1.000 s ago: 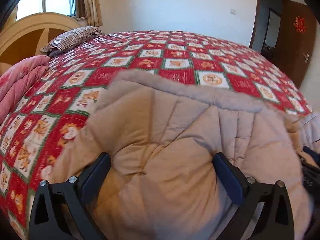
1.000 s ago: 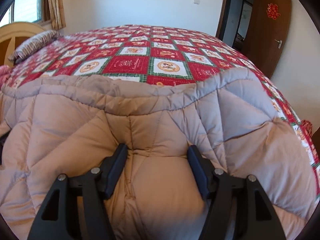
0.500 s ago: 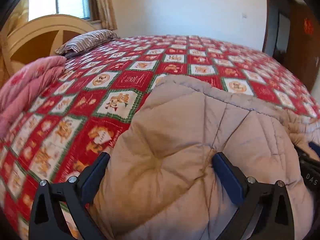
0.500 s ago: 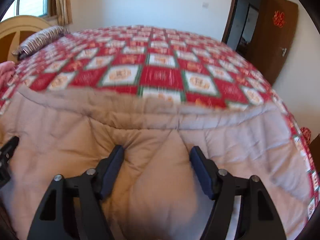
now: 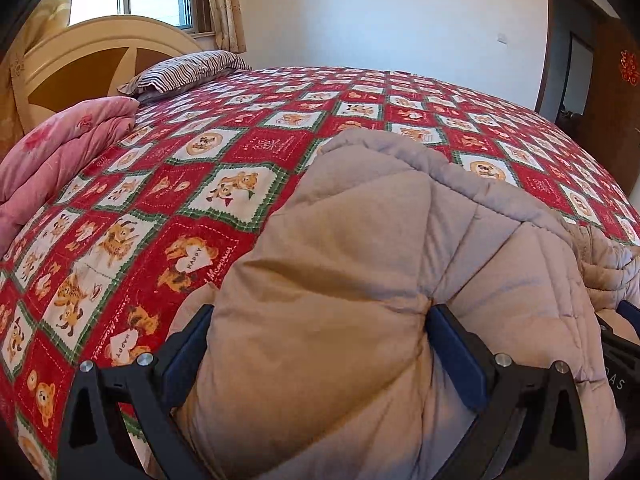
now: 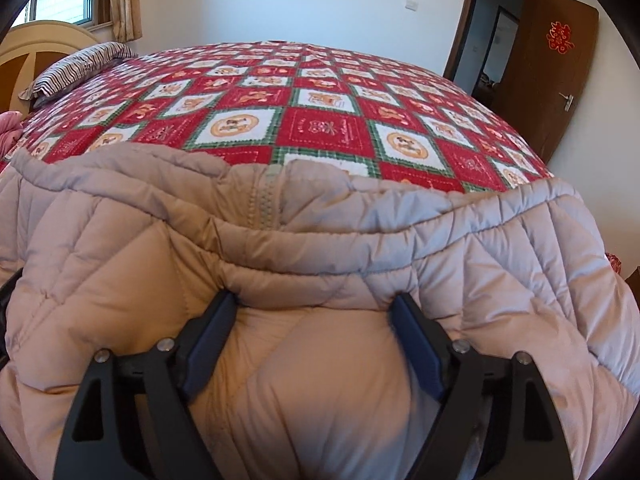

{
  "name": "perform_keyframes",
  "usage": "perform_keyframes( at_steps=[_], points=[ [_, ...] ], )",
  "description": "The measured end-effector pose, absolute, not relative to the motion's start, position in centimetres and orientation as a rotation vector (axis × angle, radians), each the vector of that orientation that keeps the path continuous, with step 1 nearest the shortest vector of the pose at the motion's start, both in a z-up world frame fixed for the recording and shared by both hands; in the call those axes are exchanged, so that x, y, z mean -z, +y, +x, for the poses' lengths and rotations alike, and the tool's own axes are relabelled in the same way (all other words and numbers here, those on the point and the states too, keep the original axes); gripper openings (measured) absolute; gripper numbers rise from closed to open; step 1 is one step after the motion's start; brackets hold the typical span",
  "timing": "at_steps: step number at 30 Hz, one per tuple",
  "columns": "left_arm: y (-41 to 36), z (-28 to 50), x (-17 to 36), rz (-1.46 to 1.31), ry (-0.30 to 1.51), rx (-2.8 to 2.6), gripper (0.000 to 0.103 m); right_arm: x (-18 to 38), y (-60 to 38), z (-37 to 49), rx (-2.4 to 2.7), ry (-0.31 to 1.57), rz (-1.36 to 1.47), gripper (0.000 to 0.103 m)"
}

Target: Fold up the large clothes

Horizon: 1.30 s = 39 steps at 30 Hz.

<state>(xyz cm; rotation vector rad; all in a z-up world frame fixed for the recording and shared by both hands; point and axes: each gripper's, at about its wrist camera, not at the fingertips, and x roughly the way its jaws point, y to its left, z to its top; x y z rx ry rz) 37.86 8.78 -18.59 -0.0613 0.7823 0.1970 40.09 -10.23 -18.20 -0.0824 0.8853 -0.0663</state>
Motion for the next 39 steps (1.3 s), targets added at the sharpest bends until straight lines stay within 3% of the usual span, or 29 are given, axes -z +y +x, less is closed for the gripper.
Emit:
perform_keyframes(
  at_steps=[3, 5, 8, 11, 13, 20, 27, 31, 35, 39],
  points=[
    [9.4, 37.5, 17.4, -0.085, 0.834, -0.159, 0.102, 17.9, -10.3, 40.1, 0.05, 0.907, -0.076, 0.084],
    [10.5, 34.8, 15.0, -0.149, 0.772, -0.122, 0.102, 16.6, -11.1, 39.2, 0.027, 0.916, -0.048, 0.08],
    [11.2, 30.9, 13.3, -0.176, 0.706, -0.084, 0.102, 13.0, -11.8, 33.7, 0.058, 0.785, -0.046, 0.082],
    [11.0, 29.5, 15.8, -0.171, 0.753, -0.11, 0.102, 12.7, -11.5, 29.1, 0.067, 0.744, -0.061, 0.093],
    [10.3, 29.9, 18.3, -0.114, 0.806, -0.155, 0.102, 14.3, -10.7, 28.0, 0.055, 0.786, -0.078, 0.093],
    [10.6, 29.7, 18.8, -0.129, 0.784, -0.163, 0.102, 18.2, -9.4, 27.9, 0.077, 0.81, -0.166, 0.095],
    [13.7, 23.3, 16.2, -0.27, 0.739, -0.145, 0.102, 17.0, -10.4, 27.4, 0.046, 0.823, -0.128, 0.095],
    [15.7, 19.6, 16.6, -0.345, 0.731, -0.162, 0.102, 14.3, -10.4, 22.3, 0.046, 0.725, -0.097, 0.095],
    [15.3, 20.7, 19.4, -0.411, 0.848, -0.131, 0.102, 16.5, -9.8, 20.1, 0.057, 0.747, -0.128, 0.095],
    [14.0, 21.0, 19.5, -0.397, 0.809, -0.094, 0.102, 18.0, -10.0, 20.9, 0.069, 0.774, -0.127, 0.095]
  ],
)
